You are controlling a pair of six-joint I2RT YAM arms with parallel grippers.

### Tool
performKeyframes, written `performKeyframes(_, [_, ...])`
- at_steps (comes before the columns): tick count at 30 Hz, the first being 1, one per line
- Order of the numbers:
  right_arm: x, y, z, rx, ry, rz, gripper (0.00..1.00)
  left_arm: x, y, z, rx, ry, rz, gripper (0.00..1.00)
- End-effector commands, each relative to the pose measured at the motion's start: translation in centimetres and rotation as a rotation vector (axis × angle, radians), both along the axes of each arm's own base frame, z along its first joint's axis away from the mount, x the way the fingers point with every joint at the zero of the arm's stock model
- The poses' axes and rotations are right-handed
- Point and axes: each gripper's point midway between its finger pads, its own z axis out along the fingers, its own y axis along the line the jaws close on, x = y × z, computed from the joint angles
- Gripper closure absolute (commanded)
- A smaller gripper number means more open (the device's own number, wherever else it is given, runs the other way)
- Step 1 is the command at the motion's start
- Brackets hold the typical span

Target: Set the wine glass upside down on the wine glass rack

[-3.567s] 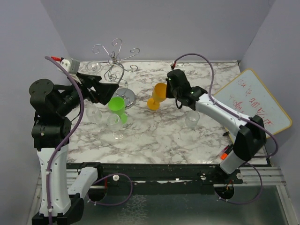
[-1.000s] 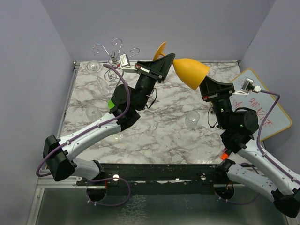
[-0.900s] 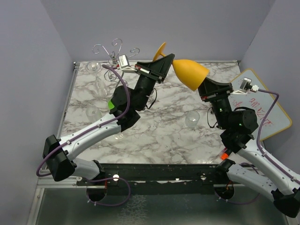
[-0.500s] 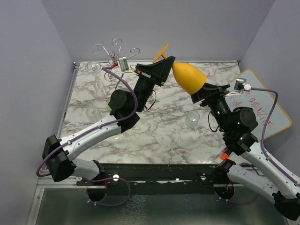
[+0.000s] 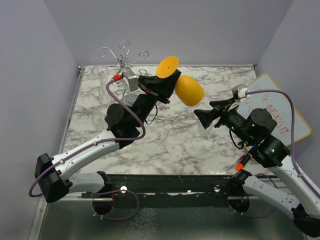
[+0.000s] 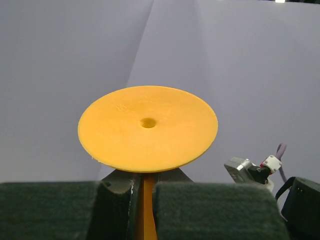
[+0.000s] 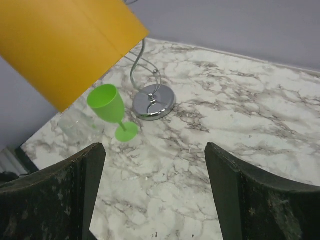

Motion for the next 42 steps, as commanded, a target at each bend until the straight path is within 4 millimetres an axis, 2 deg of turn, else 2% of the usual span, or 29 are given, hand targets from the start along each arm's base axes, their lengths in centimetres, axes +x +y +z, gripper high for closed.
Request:
performKeyframes(1, [-3.9,0.9,-1.9,-0.159,0.078,0.205,0.14,-1.5,0.5,-0.2,0.155,-0.145,0.058,1.0])
performKeyframes(4, [-5.6,1.3,0.4,-0.108,0.052,0.274,0.13,-1.7,0.4,-1.3,0.227,-0.179,0.079,1.0])
performKeyframes(9, [-8.1,1.6,5.7,0.077,-0.013,0.356,0.12,-2.4,0.0,-3.2,0.322,-0.239,0.071,1.0])
performKeyframes(12, [-7.8,1.3,8.4,0.218,0.031,0.313,0.13,-3.2,-0.6,-4.8,0.395,-0.306,0.045,1.0])
performKeyframes(14, [-6.5,0.9,9.4,0.331,0.114,0.227,0.13,-3.8,-1.1,-5.9,0.435,-0.344,0.019,1.0])
performKeyframes(16, [-5.3,1.3,9.5,0.434,0.211,0.187,0.13,-4.1,-1.6,-6.9,0.47,-0.371,-0.004,1.0])
performKeyframes(19, [-4.6,2.8,9.6,0.549,0.321,0.209,0.14,-4.5,-2.3,-8.2,0.516,-0.394,-0.042,1.0])
performKeyframes(25, [-3.4,4.8,9.1,0.651,0.45,0.237,0.22,-5.1,-2.9,-10.1,0.56,-0.408,-0.09,1.0])
performKeyframes(31, [-3.1,6.3,7.7,0.689,0.536,0.277,0.49,-5.2,-3.1,-11.3,0.584,-0.401,-0.104,1.0])
performKeyframes(39, [-3.6,6.8,6.2,0.711,0.609,0.301,0.76,-5.1,-3.2,-12.5,0.613,-0.387,-0.117,1.0])
performKeyframes(42, [-4.0,7.1,6.5,0.722,0.621,0.332,0.95,-5.1,-3.2,-12.6,0.623,-0.369,-0.122,1.0])
